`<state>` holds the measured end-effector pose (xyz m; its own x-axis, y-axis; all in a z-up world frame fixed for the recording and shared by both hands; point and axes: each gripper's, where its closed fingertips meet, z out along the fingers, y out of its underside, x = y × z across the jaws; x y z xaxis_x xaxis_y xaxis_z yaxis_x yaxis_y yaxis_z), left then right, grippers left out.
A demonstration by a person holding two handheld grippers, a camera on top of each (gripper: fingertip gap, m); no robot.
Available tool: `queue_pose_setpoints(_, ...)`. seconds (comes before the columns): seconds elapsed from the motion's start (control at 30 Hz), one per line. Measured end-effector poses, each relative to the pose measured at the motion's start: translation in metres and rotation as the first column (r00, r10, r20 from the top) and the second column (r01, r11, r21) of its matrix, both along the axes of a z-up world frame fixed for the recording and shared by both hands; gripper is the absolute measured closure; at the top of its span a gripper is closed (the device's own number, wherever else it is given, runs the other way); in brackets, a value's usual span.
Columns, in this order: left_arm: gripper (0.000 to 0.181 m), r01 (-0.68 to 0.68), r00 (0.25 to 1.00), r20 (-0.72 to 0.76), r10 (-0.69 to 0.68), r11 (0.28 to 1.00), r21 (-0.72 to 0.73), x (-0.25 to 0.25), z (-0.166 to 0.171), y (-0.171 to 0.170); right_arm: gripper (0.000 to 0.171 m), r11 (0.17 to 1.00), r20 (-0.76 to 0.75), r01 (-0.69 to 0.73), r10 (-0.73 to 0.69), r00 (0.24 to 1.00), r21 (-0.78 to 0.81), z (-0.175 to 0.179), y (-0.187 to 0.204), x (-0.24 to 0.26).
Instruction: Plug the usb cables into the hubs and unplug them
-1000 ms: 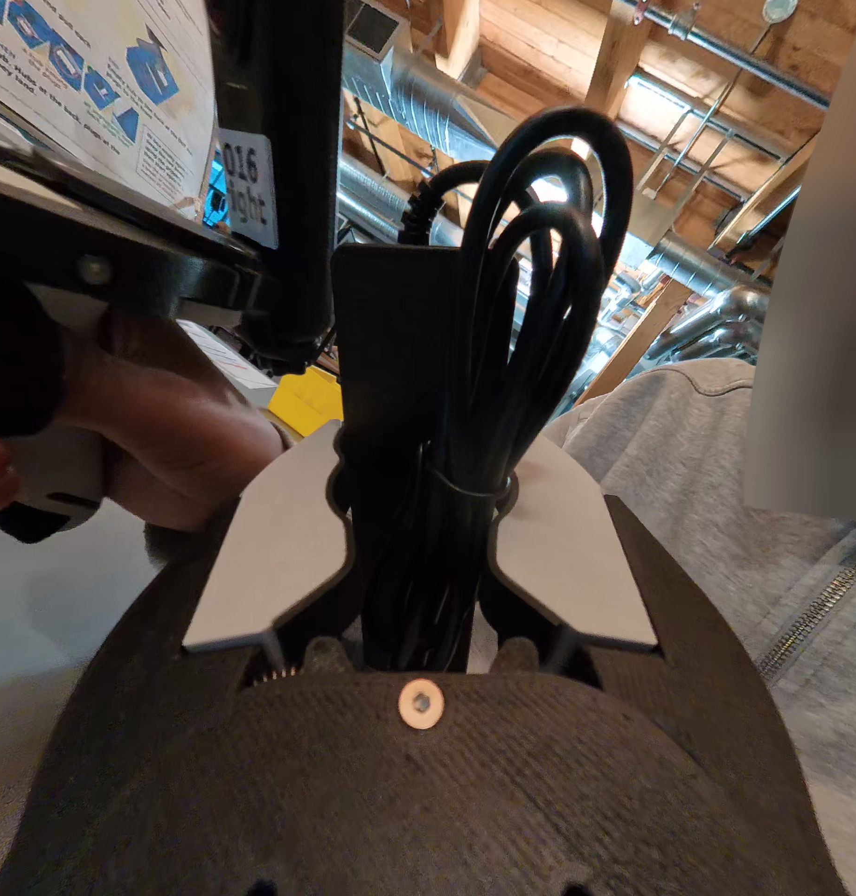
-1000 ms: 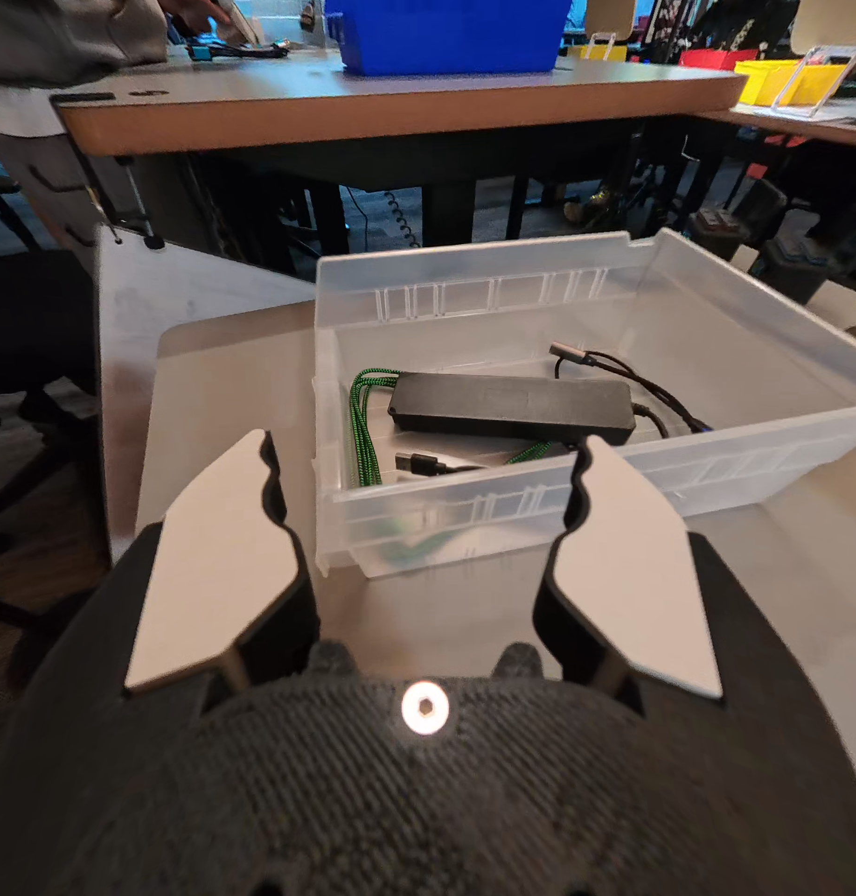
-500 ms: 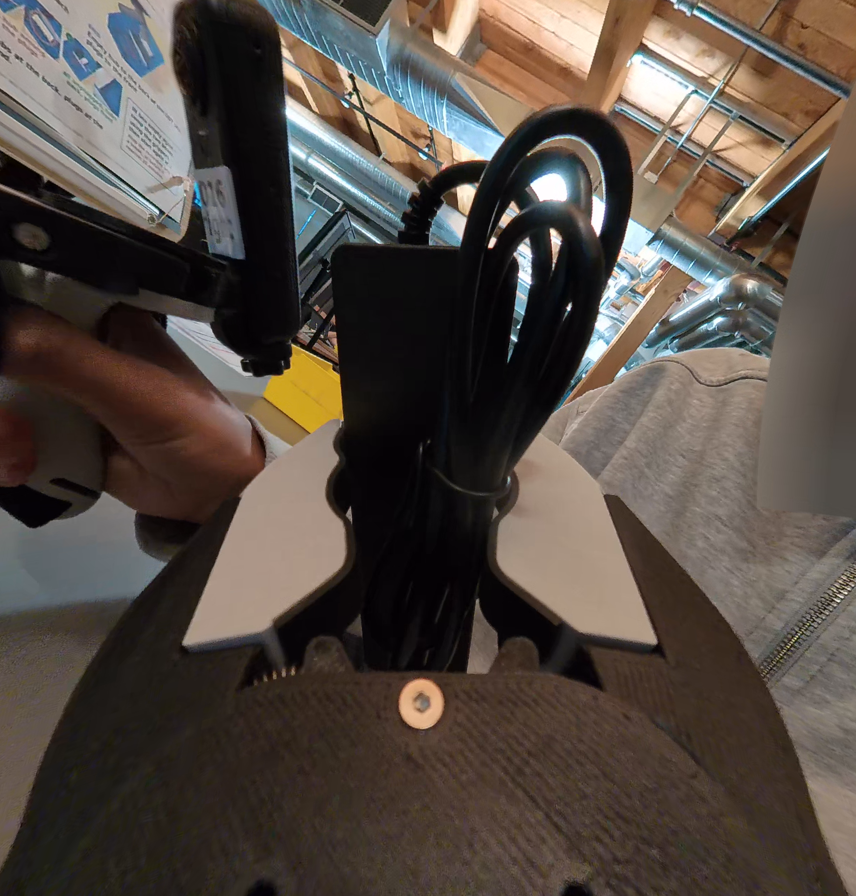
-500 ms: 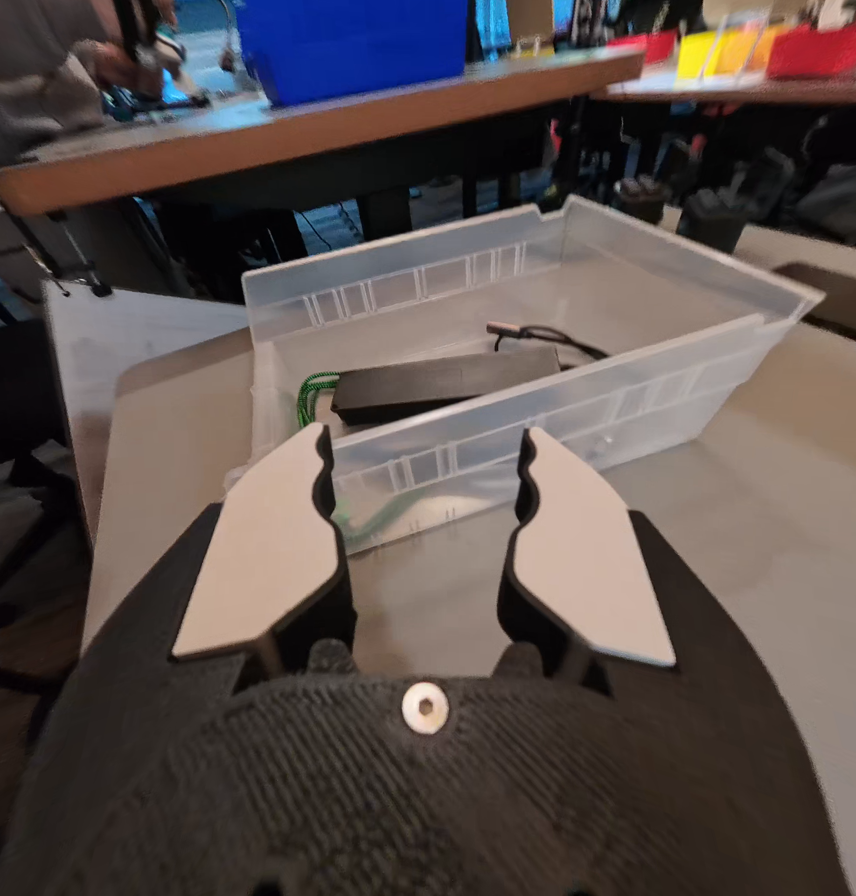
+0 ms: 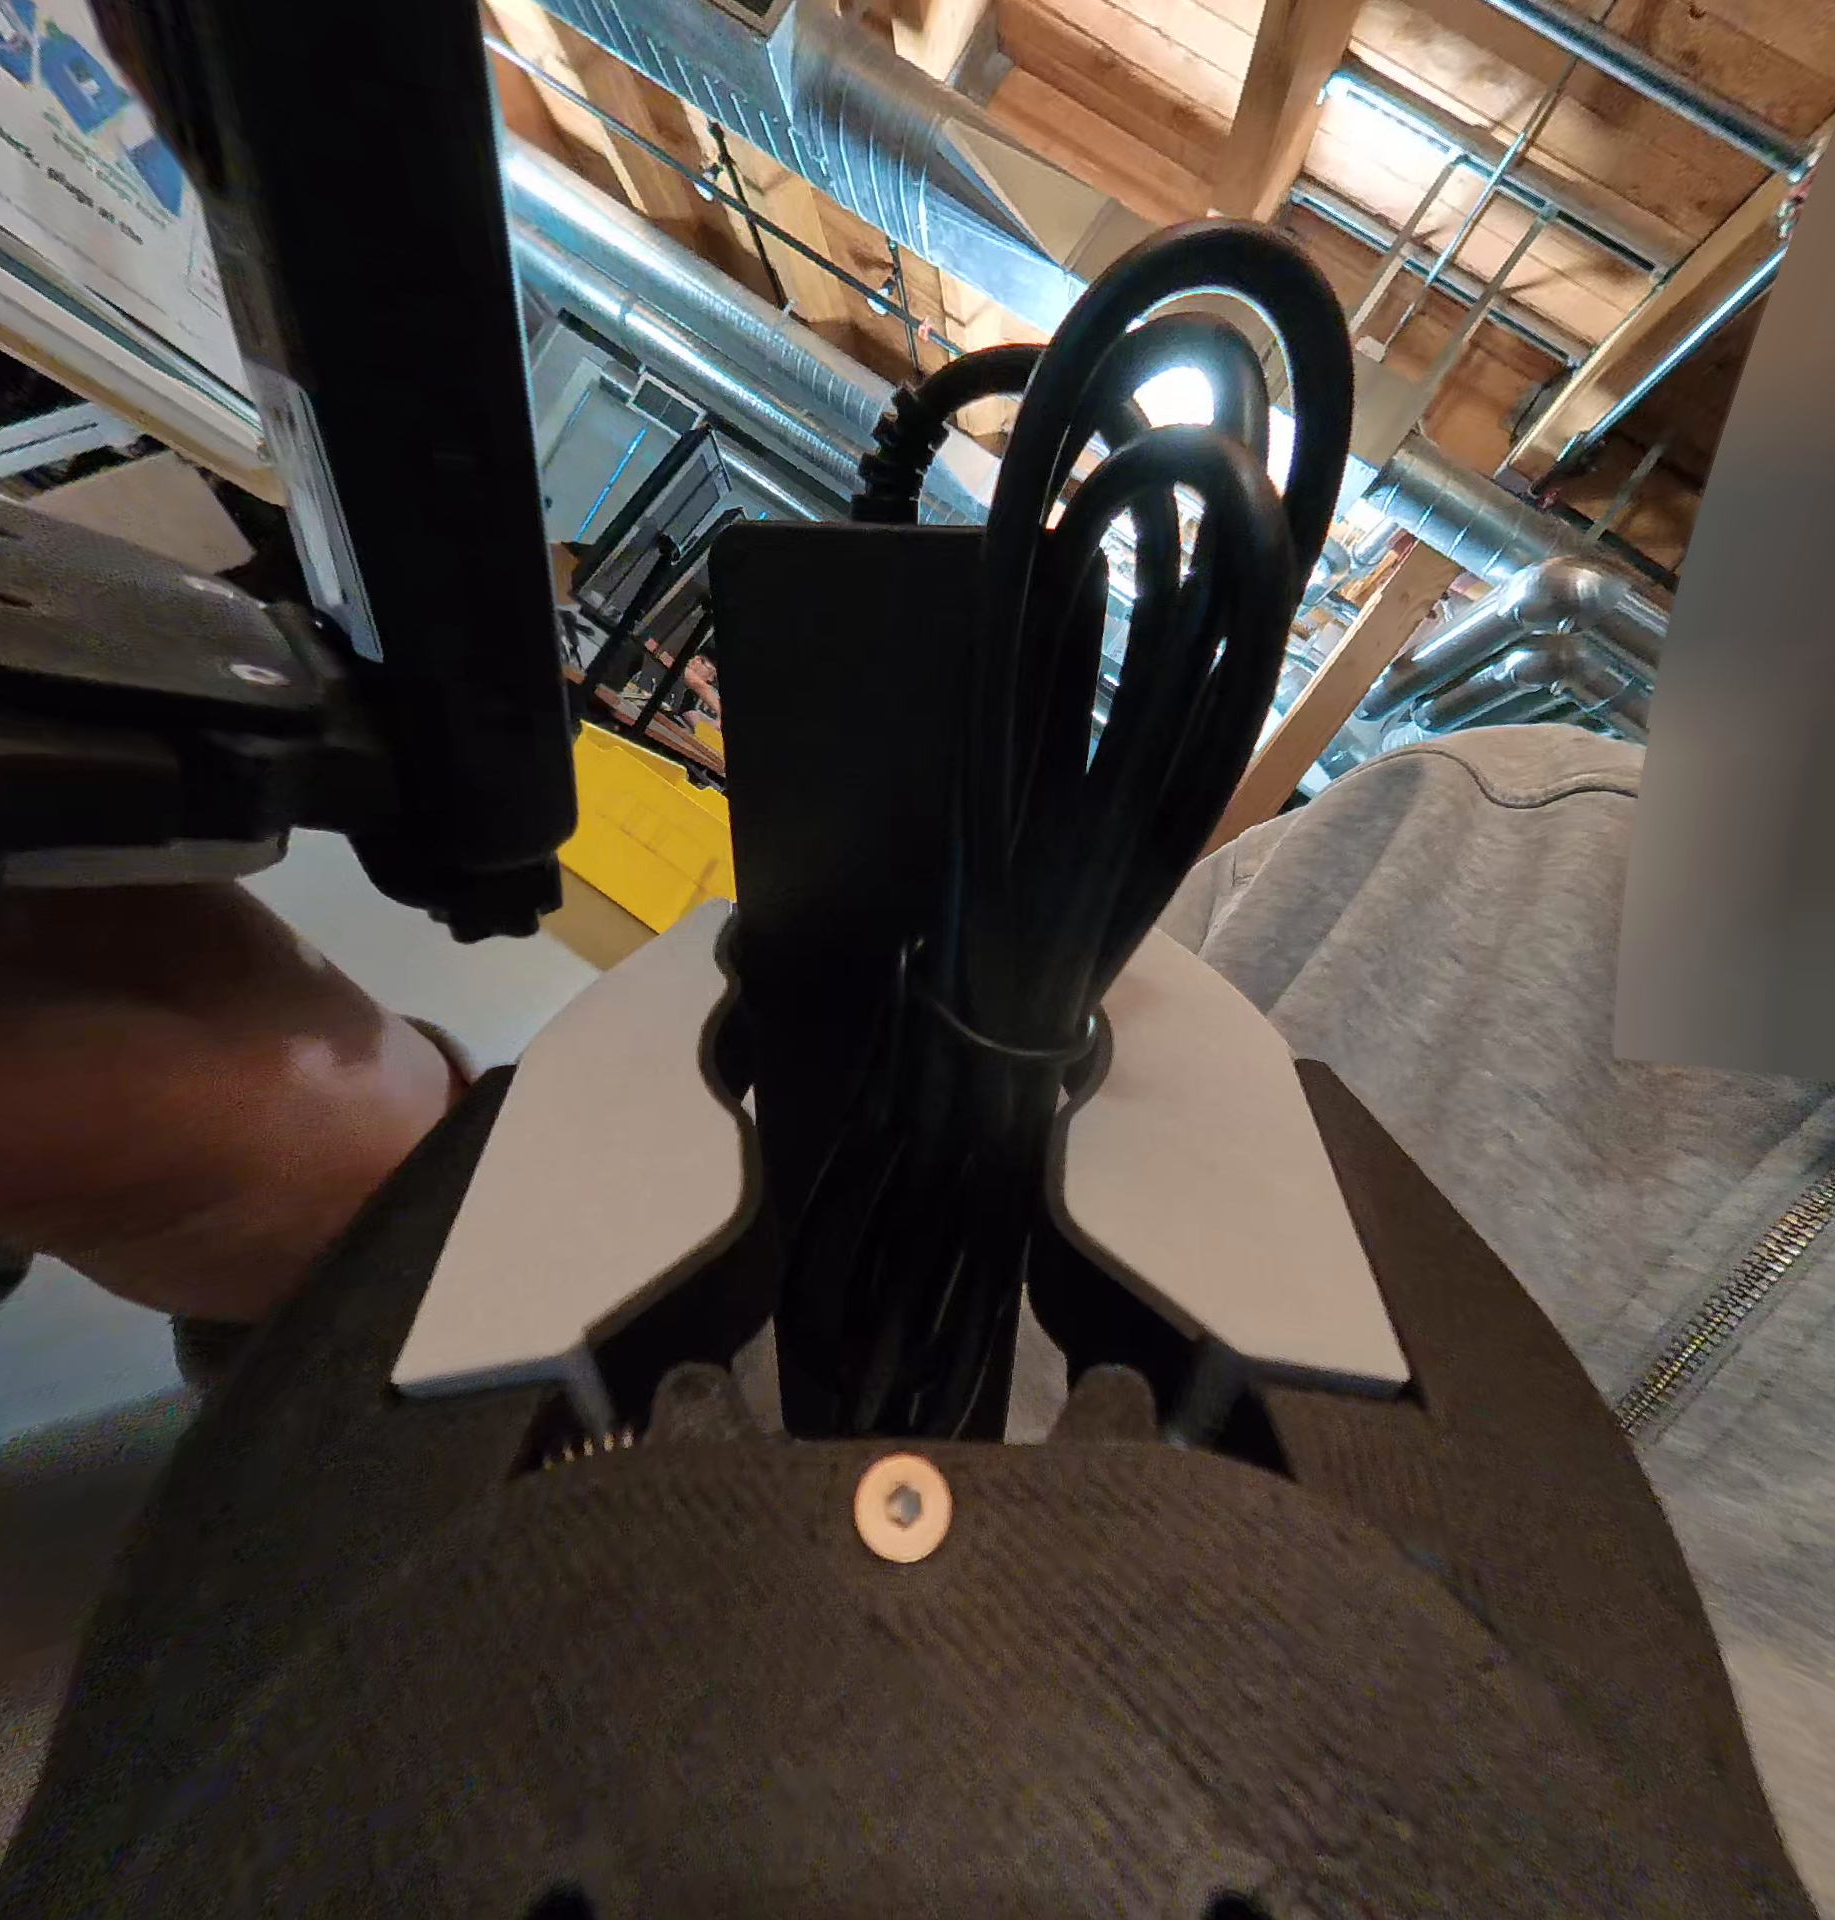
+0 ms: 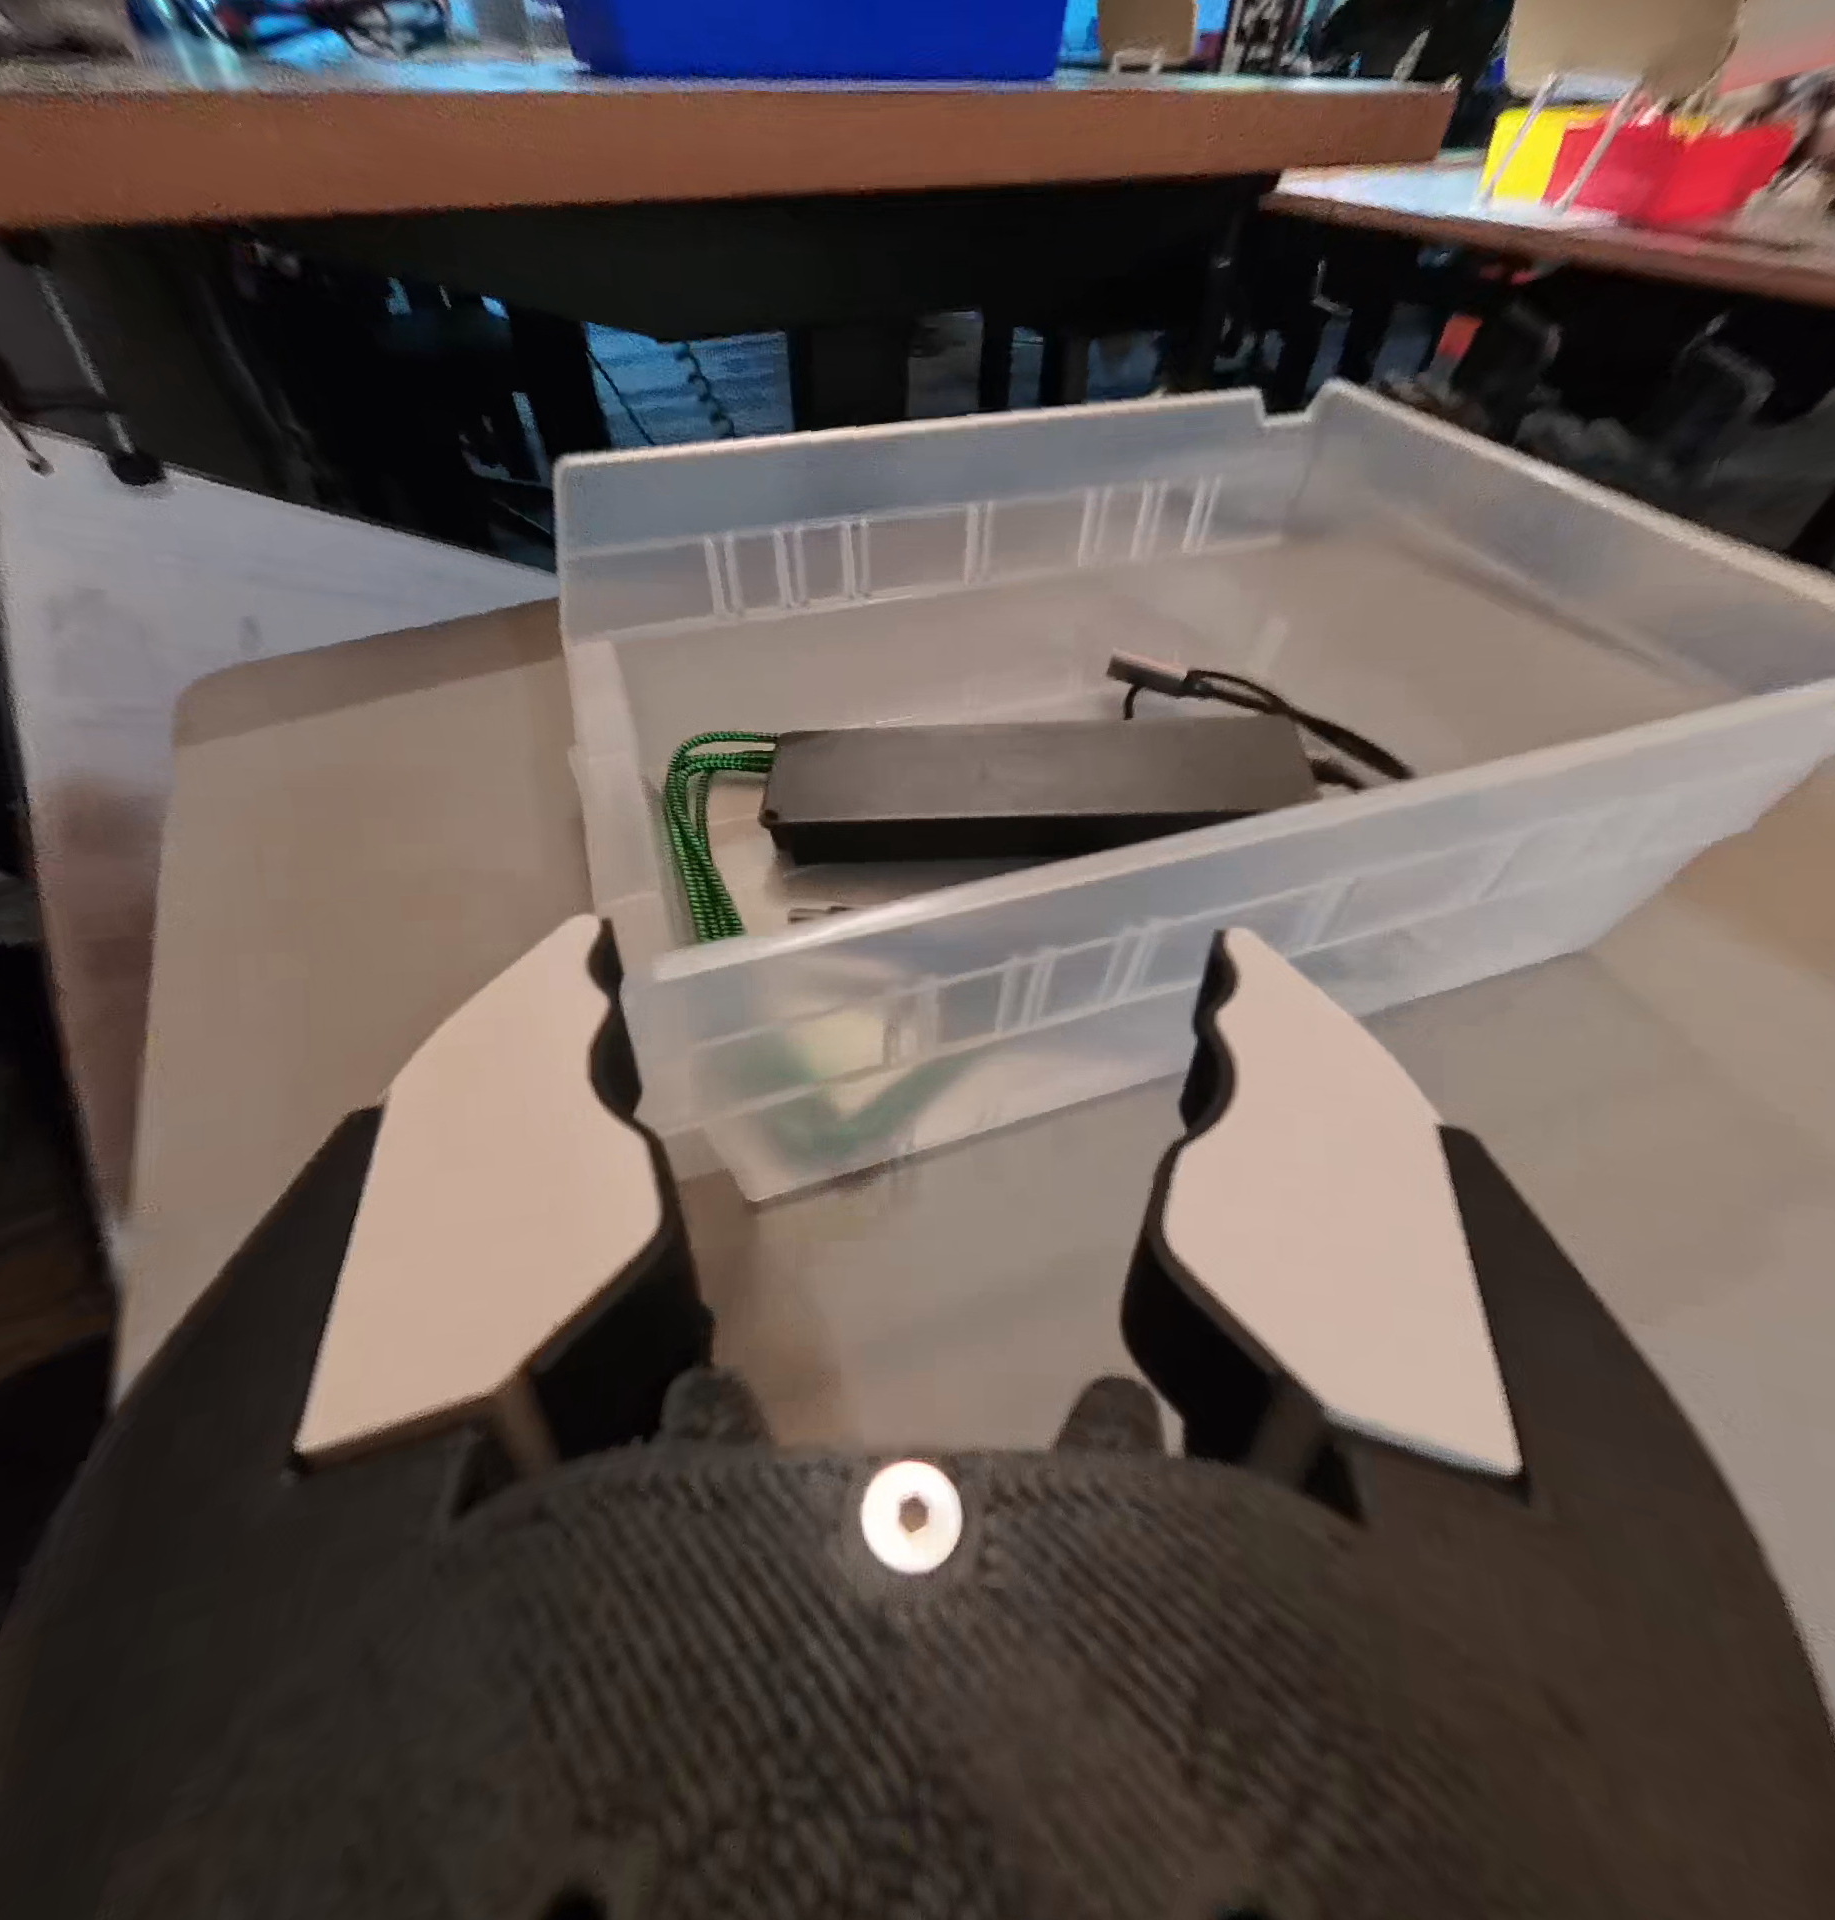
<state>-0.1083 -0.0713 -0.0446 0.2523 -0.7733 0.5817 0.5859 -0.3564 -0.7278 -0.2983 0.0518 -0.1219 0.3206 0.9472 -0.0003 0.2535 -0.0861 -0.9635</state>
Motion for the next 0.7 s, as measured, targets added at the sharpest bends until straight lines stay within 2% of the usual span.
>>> queue_pose_setpoints(0.07, 0.123, 0.002, 1.0, 0.007, -0.002, 1.0, 0.0, -0.001, 0.001, 0.0, 0.095, 0.996, -0.03, -0.041, 0.039, 0.999, -0.074, -0.001, -0.003, 0.005)
queue_pose_setpoints(0.23, 0.123, 0.001, 1.0, 0.006, -0.001, 1.0, -0.024, -0.004, -0.005, 0.003, 0.13, 0.986, -0.076, -0.026, 0.014, 0.997, -0.164, -0.002, 0.017, 0.029)
queue_pose_setpoints(0.37, 0.123, 0.012, 1.0, 0.027, -0.011, 1.0, -0.022, -0.004, -0.003, 0.002, 0.136, 0.983, -0.077, -0.04, 0.026, 0.997, -0.18, -0.002, 0.019, 0.037)
queue_pose_setpoints(0.57, 0.123, 0.03, 1.0, 0.005, -0.03, 0.999, -0.013, 0.003, -0.003, 0.0, 0.136, 0.982, -0.09, -0.085, 0.071, 0.993, -0.166, -0.001, -0.006, 0.038)
queue_pose_setpoints(0.7, 0.123, 0.05, 0.999, 0.002, -0.05, 0.999, -0.012, 0.007, -0.002, -0.002, 0.134, 0.988, -0.076, -0.068, 0.058, 0.995, -0.139, -0.001, -0.023, 0.027)
